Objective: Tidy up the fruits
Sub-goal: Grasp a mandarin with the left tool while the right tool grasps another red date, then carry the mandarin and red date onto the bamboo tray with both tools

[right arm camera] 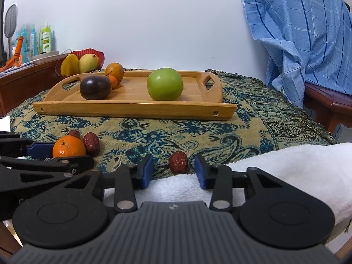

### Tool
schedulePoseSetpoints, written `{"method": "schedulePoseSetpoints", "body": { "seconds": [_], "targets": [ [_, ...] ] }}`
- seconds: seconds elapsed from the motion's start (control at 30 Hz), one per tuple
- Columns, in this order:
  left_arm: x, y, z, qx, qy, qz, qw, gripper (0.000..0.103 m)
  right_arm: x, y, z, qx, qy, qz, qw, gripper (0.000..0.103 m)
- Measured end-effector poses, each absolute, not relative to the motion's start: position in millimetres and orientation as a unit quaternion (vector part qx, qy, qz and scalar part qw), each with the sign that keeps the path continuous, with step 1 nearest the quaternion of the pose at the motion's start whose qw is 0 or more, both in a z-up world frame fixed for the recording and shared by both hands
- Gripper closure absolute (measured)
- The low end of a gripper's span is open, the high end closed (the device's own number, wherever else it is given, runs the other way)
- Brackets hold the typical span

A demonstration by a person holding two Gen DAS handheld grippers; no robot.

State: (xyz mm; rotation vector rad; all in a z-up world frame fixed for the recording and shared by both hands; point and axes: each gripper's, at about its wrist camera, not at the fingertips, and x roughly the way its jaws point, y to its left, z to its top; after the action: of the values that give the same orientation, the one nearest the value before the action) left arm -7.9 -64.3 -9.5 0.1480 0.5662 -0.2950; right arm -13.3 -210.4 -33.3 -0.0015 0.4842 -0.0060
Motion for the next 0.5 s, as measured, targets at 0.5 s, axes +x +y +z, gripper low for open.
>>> {"method": "schedulePoseSetpoints", "body": {
  "seconds": [0.5],
  "targets": [
    [-9.8, -54.2, 8.4, 0.063, 0.267, -0.13, 0.953, 0.065, -16.8, -211.2, -25.0, 0.001, 0.223, 0.001, 0.975, 0.083]
  ]
}}
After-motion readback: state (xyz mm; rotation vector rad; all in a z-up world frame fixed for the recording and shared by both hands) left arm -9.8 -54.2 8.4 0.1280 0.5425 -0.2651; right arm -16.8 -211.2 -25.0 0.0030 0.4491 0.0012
